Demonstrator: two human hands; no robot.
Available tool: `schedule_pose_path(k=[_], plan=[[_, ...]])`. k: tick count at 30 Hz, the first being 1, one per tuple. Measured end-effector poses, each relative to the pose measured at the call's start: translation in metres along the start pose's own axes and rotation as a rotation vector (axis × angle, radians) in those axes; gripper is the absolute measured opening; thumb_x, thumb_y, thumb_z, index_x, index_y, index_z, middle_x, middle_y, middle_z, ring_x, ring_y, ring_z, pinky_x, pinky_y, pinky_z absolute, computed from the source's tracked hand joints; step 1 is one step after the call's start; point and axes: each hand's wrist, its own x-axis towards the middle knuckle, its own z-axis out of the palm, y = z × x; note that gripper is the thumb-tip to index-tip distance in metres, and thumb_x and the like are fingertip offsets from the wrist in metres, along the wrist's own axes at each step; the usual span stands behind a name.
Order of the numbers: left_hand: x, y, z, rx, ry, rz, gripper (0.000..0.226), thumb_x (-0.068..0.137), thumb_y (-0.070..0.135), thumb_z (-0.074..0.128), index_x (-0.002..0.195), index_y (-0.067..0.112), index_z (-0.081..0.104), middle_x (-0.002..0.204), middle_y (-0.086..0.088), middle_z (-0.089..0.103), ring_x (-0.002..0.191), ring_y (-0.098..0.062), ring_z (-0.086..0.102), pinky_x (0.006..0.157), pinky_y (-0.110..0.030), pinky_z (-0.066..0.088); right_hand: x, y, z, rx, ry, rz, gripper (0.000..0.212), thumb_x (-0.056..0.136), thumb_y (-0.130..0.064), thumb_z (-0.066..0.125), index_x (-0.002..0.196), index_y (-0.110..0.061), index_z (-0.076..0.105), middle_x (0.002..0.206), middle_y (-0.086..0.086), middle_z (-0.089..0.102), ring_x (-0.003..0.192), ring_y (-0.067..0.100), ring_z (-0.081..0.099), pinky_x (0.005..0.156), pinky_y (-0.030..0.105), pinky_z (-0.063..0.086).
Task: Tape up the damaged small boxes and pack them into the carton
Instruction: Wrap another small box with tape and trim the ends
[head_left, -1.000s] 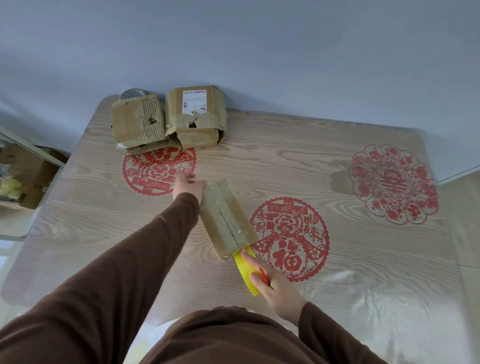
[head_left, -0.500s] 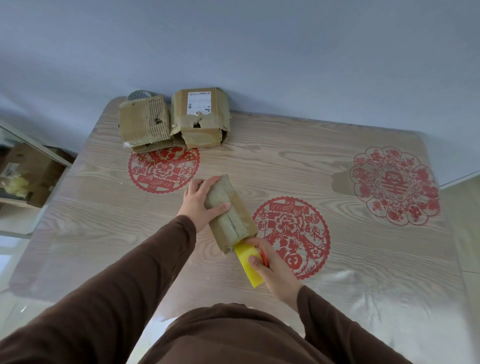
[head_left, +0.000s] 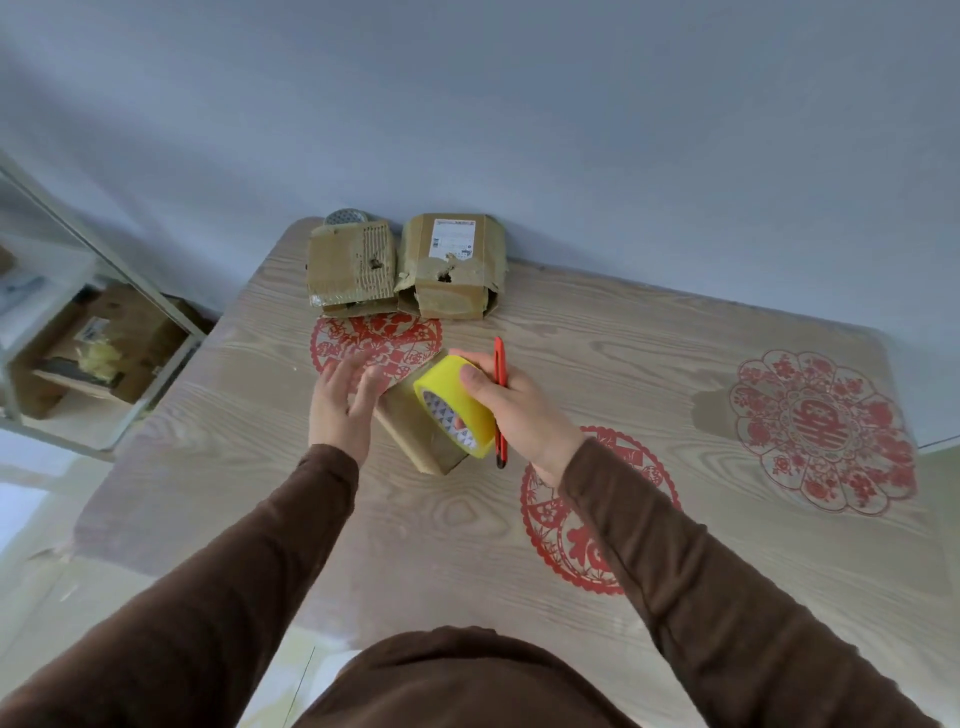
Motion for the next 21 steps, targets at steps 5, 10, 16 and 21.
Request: schedule_pose_path(k=[5, 10, 16, 21], plan=[[-0.028, 0.006, 0.002, 0.461, -0.263, 0.351, 0.139, 0.056, 0.091, 0.061, 0.16, 0.011, 0.014, 0.166, -0.006, 0.014, 0.151, -0.025, 0.014, 0.124, -0.041, 0.015, 0.037, -0.017, 0.021, -0.019, 0.032, 0.001, 0.04, 0.103, -0.042, 0.053, 0.135, -0.02, 0.06, 0.13, 0.005, 0.065, 0.117, 0.024, 0.064, 0.107, 0.047, 0.048], [-0.009, 0.007, 0.004, 0.576, -0.212, 0.281, 0.136, 0.051, 0.083, 0.065, 0.157, 0.008, 0.022, 0.161, -0.007, 0.025, 0.15, -0.027, 0.014, 0.125, -0.041, 0.016, 0.038, 0.0, 0.021, 0.051, -0.077, 0.008, 0.052, 0.099, -0.04, 0.058, 0.147, -0.023, 0.047, 0.137, 0.001, 0.062, 0.124, 0.018, 0.06, 0.108, 0.04, 0.048], [0.007, -0.001, 0.003, 0.498, -0.189, 0.272, 0.125, 0.05, 0.082, 0.063, 0.148, 0.008, 0.037, 0.151, -0.007, 0.039, 0.141, -0.027, 0.029, 0.121, -0.043, 0.024, 0.028, 0.004, 0.025, -0.104, -0.02, -0.065, 0.036, 0.095, -0.035, 0.06, 0.125, -0.014, 0.058, 0.115, 0.008, 0.069, 0.108, 0.026, 0.065, 0.101, 0.049, 0.05], [0.013, -0.005, 0.002, 0.496, -0.211, 0.269, 0.122, 0.052, 0.08, 0.065, 0.153, 0.021, 0.032, 0.152, -0.006, 0.037, 0.136, -0.032, 0.032, 0.118, -0.046, 0.026, -0.019, 0.004, 0.014, -0.108, 0.038, -0.049, 0.043, 0.106, -0.029, 0.049, 0.148, -0.026, 0.044, 0.141, -0.01, 0.053, 0.128, 0.008, 0.051, 0.115, 0.035, 0.039]])
